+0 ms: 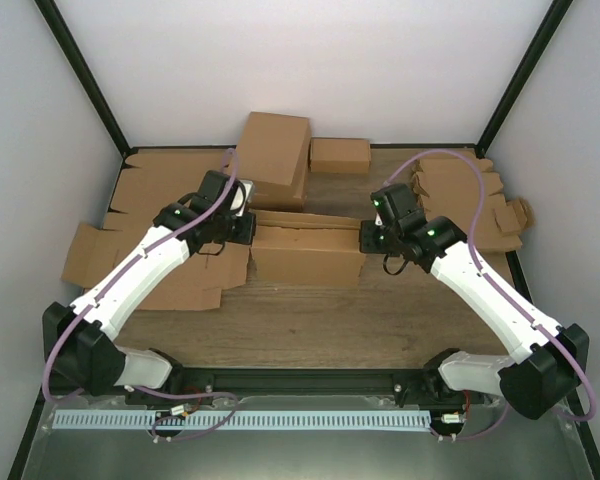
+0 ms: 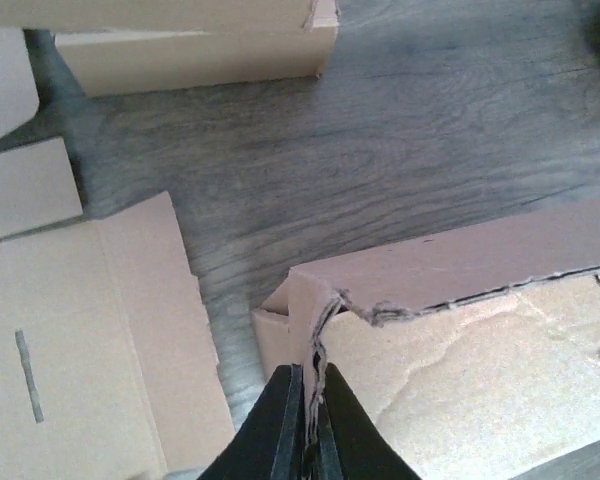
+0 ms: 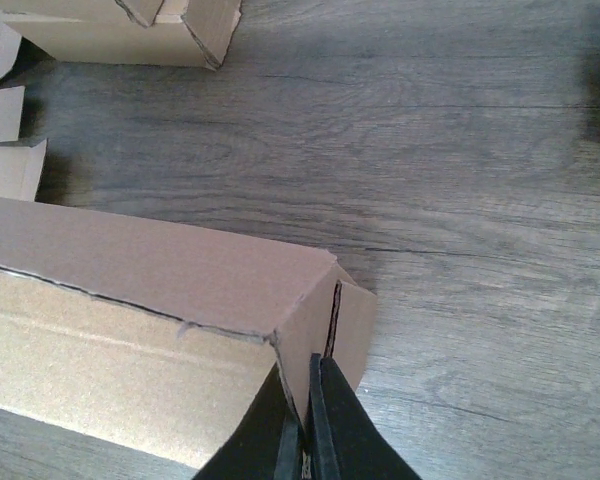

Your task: Fold the paper box

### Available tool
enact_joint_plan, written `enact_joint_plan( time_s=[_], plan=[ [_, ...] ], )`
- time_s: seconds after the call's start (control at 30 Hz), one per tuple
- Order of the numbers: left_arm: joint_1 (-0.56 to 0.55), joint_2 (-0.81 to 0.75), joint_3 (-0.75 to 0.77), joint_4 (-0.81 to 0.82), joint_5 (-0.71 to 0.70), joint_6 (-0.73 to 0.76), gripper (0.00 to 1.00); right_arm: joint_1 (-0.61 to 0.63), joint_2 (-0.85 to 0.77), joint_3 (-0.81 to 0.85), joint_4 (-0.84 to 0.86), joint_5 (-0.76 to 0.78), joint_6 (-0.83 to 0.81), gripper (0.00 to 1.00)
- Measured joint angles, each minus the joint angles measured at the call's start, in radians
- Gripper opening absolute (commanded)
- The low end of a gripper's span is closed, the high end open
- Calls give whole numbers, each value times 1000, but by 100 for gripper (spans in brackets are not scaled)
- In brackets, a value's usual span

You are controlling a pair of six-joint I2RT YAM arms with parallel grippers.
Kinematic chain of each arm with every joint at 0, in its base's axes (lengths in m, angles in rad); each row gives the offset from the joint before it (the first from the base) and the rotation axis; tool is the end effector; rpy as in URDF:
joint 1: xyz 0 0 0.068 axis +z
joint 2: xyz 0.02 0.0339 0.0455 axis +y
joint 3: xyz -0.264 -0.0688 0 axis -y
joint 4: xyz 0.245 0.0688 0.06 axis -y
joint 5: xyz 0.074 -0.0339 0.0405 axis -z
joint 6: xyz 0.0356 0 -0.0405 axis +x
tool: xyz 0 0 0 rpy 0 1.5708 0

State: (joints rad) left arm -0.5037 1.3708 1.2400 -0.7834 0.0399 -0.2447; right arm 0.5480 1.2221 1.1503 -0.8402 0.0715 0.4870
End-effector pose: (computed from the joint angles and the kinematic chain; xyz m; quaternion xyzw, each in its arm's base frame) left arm 0.2491 -0.1389 0.3130 0.1286 0.9376 -0.1354 0.2932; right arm 0.2109 0.1257 0.3173 -0.0173 0.9455 0.1305 0.2977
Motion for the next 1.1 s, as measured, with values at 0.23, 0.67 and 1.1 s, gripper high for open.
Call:
enact_joint_plan(
  time_s=[0.23, 0.67, 1.1],
  plan=[
    [-2, 0, 23, -48, 31, -20, 4, 5, 1, 0, 4, -11, 0, 1],
    [1, -53, -45, -6, 70, -106, 4, 5, 1, 0, 5, -14, -1, 1],
    [-1, -119, -146, 97, 81, -146, 4, 5, 0, 0, 4, -14, 0, 1]
  ],
)
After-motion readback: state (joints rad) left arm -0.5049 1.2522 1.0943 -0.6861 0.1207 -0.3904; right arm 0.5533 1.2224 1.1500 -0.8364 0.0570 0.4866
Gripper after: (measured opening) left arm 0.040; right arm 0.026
